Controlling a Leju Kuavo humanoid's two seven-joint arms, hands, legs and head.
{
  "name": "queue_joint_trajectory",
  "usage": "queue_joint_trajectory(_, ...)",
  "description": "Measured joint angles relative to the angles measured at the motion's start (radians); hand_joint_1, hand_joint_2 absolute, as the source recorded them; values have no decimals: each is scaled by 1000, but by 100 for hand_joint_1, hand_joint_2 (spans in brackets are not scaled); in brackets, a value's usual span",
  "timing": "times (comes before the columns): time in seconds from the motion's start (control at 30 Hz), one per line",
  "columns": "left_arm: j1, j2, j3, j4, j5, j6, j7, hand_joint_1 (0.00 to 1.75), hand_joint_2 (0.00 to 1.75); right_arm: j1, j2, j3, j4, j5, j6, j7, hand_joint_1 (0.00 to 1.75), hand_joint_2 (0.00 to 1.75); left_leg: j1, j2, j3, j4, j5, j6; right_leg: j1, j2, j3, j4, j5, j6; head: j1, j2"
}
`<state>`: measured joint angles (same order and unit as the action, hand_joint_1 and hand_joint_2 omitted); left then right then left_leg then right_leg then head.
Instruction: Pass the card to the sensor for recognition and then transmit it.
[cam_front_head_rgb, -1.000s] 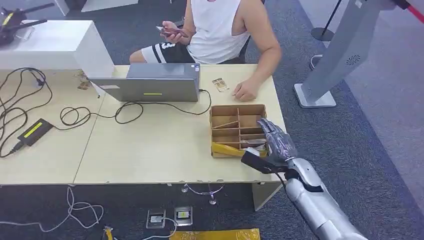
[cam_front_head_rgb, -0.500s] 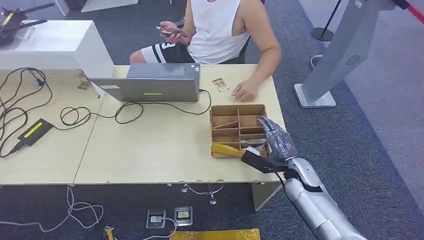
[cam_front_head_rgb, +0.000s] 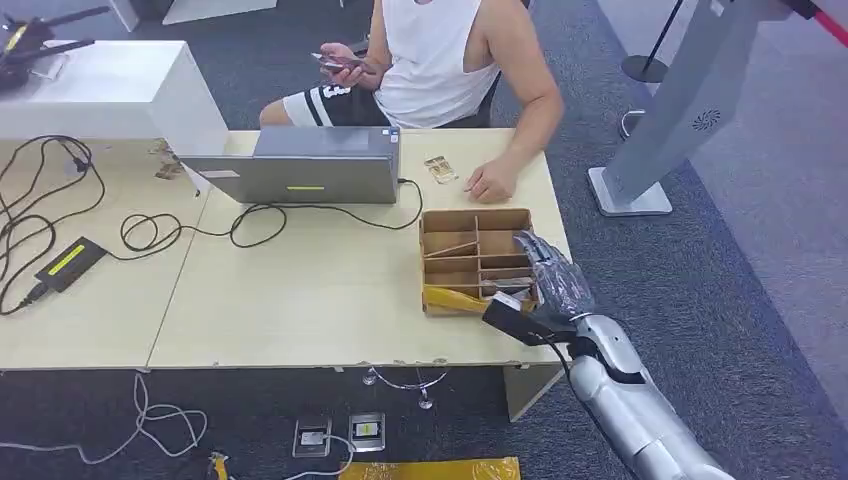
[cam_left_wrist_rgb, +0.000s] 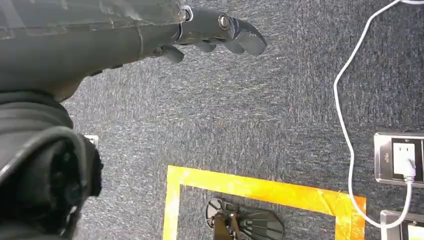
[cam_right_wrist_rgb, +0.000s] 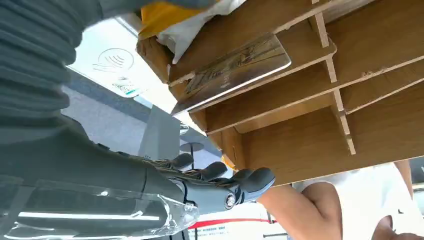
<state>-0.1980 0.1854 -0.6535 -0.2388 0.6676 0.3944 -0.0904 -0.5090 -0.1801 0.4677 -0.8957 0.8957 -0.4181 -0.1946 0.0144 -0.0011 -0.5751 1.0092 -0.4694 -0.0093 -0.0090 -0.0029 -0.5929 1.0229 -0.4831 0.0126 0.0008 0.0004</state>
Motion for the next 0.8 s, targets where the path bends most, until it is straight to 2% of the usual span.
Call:
queue_joint_trajectory(0.07, 0, 0, 0, 0, 0, 0, 0, 0, 0, 0, 0, 0, 0, -2, 7, 0, 141, 175, 0, 0, 0, 0, 0, 0, 0, 0, 0, 0, 0, 0, 0, 0)
queue_joint_trajectory(0.1, -1, 0, 0, 0, 0, 0, 0, 0, 0, 0, 0, 0, 0, -3, 10, 0, 168, 175, 0, 0, 0, 0, 0, 0, 0, 0, 0, 0, 0, 0, 0, 0)
queue_joint_trajectory(0.13, -1, 0, 0, 0, 0, 0, 0, 0, 0, 0, 0, 0, 0, -3, 13, 0, 175, 175, 0, 0, 0, 0, 0, 0, 0, 0, 0, 0, 0, 0, 0, 0)
queue_joint_trajectory(0.8, -8, -1, -7, 0, -10, -2, 7, 0, 0, -9, 0, -1, 0, -13, 33, 14, 175, 175, 0, 0, 0, 0, 0, 0, 0, 0, 0, 0, 0, 0, 0, 0)
